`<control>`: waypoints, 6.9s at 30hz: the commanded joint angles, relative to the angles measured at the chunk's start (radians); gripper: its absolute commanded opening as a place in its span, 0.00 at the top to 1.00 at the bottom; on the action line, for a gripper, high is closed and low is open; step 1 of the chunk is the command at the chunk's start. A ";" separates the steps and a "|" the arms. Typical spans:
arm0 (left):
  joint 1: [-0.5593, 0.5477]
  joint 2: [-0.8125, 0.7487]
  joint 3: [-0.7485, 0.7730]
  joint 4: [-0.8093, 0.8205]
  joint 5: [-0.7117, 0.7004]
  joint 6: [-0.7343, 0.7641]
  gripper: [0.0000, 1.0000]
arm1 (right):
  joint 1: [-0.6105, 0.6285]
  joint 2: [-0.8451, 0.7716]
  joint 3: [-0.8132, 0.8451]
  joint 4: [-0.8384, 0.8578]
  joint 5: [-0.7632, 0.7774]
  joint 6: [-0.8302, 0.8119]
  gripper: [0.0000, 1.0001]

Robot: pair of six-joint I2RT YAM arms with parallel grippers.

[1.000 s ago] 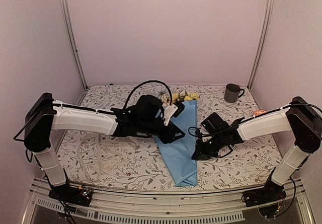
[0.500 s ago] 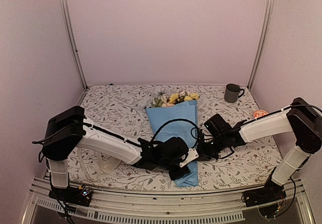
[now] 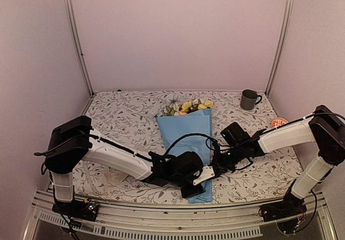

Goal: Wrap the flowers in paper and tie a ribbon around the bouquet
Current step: Pass from the right arm to the left, then pass from the left arm to the right, then pick up the ribbon from the corner of the board.

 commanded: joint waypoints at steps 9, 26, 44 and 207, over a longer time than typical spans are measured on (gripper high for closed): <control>-0.127 -0.114 -0.080 -0.134 0.042 0.011 0.55 | -0.016 0.030 -0.017 0.055 0.003 0.000 1.00; 0.027 -0.176 -0.096 0.009 -0.021 -0.047 0.57 | -0.016 -0.016 -0.044 0.058 0.002 0.022 1.00; 0.011 0.079 0.022 -0.093 0.073 0.036 0.54 | -0.062 -0.170 -0.089 0.035 0.038 0.066 0.70; 0.257 -1.107 -0.333 -0.196 0.410 -0.177 1.00 | -0.204 0.059 0.019 0.140 -0.231 -0.111 1.00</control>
